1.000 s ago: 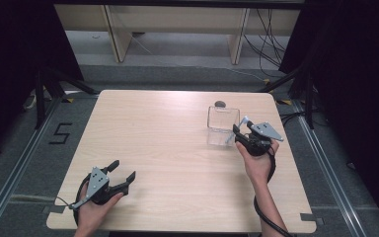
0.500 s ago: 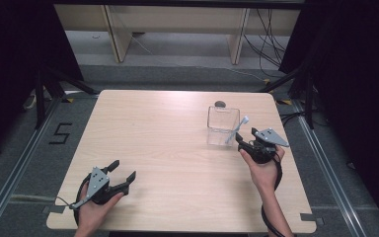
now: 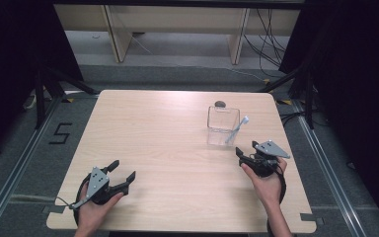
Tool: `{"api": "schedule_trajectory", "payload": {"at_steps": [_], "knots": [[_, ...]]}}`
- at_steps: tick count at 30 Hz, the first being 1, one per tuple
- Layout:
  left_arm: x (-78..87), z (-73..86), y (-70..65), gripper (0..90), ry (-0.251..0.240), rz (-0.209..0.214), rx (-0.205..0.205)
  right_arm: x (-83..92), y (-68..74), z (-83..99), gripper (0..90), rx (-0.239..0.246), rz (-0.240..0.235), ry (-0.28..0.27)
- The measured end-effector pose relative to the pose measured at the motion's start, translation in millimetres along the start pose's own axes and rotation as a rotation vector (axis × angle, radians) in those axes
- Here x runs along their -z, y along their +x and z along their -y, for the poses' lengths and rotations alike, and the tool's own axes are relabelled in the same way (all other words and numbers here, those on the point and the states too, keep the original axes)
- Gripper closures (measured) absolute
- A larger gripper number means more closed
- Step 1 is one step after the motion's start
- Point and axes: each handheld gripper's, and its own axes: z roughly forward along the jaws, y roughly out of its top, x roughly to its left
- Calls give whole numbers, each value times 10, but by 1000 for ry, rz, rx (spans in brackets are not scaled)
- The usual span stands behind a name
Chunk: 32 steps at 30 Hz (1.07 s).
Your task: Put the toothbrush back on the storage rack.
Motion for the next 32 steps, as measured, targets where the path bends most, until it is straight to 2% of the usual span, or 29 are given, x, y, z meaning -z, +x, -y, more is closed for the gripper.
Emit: {"api": "schedule_trajectory", "payload": {"at_steps": [1,2,3,4,5,6,7,8,11,12,13,14,15,17,18,19,21,24,25,26,27,28,29,30,31,32], "knots": [[1,0,0,252,-1,0,0,8,-21,27,317,26,-20,7],[2,1,-1,252,-2,1,-1,28,-34,50,316,39,-20,23],[3,1,-1,252,-2,0,1,42,-35,68,315,39,-31,34],[2,1,0,252,-2,0,1,59,-3,111,313,18,-3,33],[1,1,1,252,-2,1,1,67,-21,134,312,40,-13,35],[0,0,1,252,-1,1,1,94,-1,158,310,17,-3,54],[-1,0,1,253,0,1,0,90,-27,175,309,56,-2,36],[-1,0,0,253,0,1,0,108,0,209,308,22,-10,54],[11,-1,-1,253,5,-2,0,136,-26,271,306,56,-10,57],[19,-4,-1,253,13,-5,1,149,7,294,305,21,-6,63],[18,-4,0,253,13,-6,5,146,-20,310,304,55,-11,55],[18,-4,0,253,13,-6,6,161,1,330,304,41,-7,60],[18,-4,0,253,14,-6,6,169,-12,347,303,66,-7,63],[17,-4,0,252,14,-6,6,180,-4,392,303,64,-9,64],[18,-4,0,253,13,-6,6,190,25,409,303,25,-11,73],[18,-4,0,253,13,-6,6,208,28,419,303,23,-7,84],[19,-3,1,253,12,-6,8,203,4,438,302,47,-19,70],[17,-4,0,253,13,-7,6,227,33,465,302,38,-13,64],[17,-4,-1,253,14,-7,5,228,19,466,302,69,-10,55],[1,1,1,253,-3,-2,5,234,26,470,302,52,-29,69],[2,1,1,253,-4,-2,4,240,47,484,303,39,-15,57],[3,2,1,254,-3,-2,4,235,44,487,303,48,-29,53],[5,1,1,254,-3,-3,5,241,53,493,302,35,-25,48],[20,-4,-1,254,13,-9,6,260,65,495,302,26,-17,59],[19,-4,-1,254,12,-9,7,241,49,502,302,38,-26,36],[18,-3,-1,254,12,-10,8,260,51,500,302,41,-13,38]]}}
